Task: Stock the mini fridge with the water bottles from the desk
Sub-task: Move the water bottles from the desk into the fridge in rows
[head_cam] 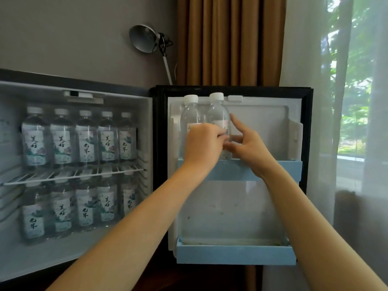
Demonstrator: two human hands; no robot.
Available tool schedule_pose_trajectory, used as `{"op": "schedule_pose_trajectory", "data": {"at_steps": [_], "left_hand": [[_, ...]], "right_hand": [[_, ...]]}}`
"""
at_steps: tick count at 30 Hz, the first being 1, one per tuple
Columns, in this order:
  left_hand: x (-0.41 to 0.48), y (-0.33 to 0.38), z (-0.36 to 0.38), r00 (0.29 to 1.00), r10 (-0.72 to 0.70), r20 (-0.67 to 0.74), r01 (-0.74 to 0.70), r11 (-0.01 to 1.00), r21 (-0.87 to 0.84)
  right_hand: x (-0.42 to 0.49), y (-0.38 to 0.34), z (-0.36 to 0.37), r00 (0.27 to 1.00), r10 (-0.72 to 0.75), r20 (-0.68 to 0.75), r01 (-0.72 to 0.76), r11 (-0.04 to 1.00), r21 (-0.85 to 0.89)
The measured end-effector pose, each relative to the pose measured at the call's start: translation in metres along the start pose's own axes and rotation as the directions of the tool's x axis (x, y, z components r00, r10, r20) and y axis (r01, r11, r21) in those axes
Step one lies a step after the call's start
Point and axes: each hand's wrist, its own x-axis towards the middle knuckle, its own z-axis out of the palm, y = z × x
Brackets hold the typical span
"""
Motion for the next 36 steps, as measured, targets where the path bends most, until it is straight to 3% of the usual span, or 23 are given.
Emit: {"op": "schedule_pose_trajectory", "data": {"at_steps": [8,14,19,21,23,25,27,29,31,36], "left_hand": [[0.000,-0.005,-0.003,0.994,0.000,-0.107,-0.006,0.999,-0.054],[-0.003,-0.033,-0.013,0.949,-0.036,-0.312,0.020,0.998,-0.055],[-0.011,-0.045,-0.019,0.953,-0.079,-0.293,0.071,0.997,-0.038],[-0.016,-0.050,-0.021,0.959,-0.082,-0.272,0.078,0.997,-0.024],[-0.024,-0.055,-0.026,0.962,-0.075,-0.264,0.074,0.997,-0.014],[-0.032,-0.063,-0.032,0.960,-0.085,-0.268,0.087,0.996,-0.006],[-0.041,-0.076,-0.041,0.956,-0.106,-0.273,0.111,0.994,0.005],[-0.053,-0.092,-0.052,0.955,-0.131,-0.265,0.144,0.989,0.031],[-0.067,-0.110,-0.067,0.951,-0.166,-0.261,0.191,0.979,0.074],[-0.112,-0.162,-0.119,0.920,-0.271,-0.284,0.332,0.923,0.194]], "right_hand": [[0.002,0.001,-0.005,0.999,0.049,0.014,-0.048,0.997,-0.056],[0.001,-0.003,-0.003,0.995,0.086,0.047,-0.082,0.994,-0.071],[-0.001,-0.004,0.001,0.997,0.062,0.035,-0.058,0.992,-0.112],[-0.003,-0.003,0.003,0.999,0.036,-0.040,-0.040,0.993,-0.113],[-0.007,0.001,0.011,0.975,-0.057,-0.213,0.017,0.983,-0.185],[-0.017,0.003,0.026,0.881,-0.244,-0.406,0.119,0.944,-0.309],[-0.025,0.003,0.047,0.751,-0.431,-0.500,0.232,0.881,-0.411],[-0.027,0.006,0.075,0.686,-0.554,-0.472,0.321,0.813,-0.486],[-0.026,0.009,0.108,0.677,-0.633,-0.375,0.398,0.744,-0.537],[-0.036,0.011,0.204,0.776,-0.619,-0.124,0.510,0.731,-0.453]]}}
